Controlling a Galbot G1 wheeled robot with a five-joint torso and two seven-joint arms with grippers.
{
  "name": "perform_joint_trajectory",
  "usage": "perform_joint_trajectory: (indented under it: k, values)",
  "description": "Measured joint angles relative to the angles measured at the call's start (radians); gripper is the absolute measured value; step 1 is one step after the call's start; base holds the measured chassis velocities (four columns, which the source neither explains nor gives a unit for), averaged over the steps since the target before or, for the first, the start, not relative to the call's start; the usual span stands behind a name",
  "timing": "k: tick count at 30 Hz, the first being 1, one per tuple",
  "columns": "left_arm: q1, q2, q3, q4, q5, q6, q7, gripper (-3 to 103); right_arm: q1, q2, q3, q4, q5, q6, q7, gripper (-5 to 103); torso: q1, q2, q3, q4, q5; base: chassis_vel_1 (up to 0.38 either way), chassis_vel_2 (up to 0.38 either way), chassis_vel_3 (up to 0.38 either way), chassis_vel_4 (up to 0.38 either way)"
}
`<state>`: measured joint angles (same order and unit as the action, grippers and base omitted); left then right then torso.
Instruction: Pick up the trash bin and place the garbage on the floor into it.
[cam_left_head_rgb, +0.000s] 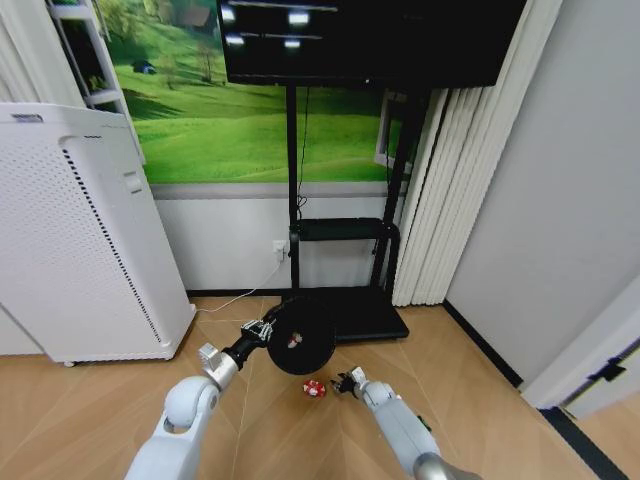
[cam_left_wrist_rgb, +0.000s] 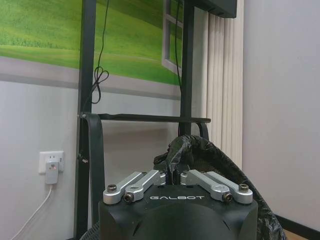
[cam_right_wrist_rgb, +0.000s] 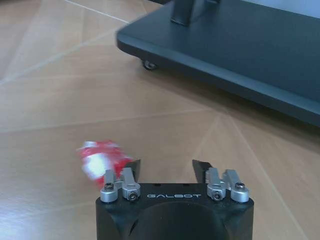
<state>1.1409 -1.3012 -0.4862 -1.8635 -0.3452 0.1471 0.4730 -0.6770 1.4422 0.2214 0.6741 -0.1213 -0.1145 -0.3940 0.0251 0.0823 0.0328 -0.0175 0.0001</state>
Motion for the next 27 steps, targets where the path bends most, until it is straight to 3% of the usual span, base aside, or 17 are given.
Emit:
perform_joint_trajectory:
  k: [2,8,11,27]
  values:
    - [-0.002,0.001,0.0,0.003,-0.001,-0.001,0.0,7,-0.011,-0.003,-0.016,0.022,0.013,-0.01,-0.002,62,0.0,0.0,0.0,0.0,-0.0001,0.0,0.0,0.0,0.0]
    - [-0.008,0.003,-0.005,0.016,-0.007,-0.005,0.006,7,-0.094,-0.028,-0.113,0.124,0.055,-0.036,-0.009,90,0.0,0.0,0.0,-0.0005,-0.0001,0.0,0.0,0.0,0.0]
    - [-0.008,0.0,-0.007,0.024,-0.007,-0.009,0.012,7,-0.094,-0.012,-0.12,0.112,0.048,-0.032,-0.007,98,0.0,0.0,0.0,-0.0004,-0.0002,0.0,0.0,0.0,0.0]
    - [-0.001,0.0,-0.034,0.032,-0.017,-0.014,0.025,7,0.079,0.112,-0.097,-0.153,-0.108,0.058,0.005,100,0.0,0.0,0.0,-0.0002,-0.0003,0.0,0.0,0.0,0.0]
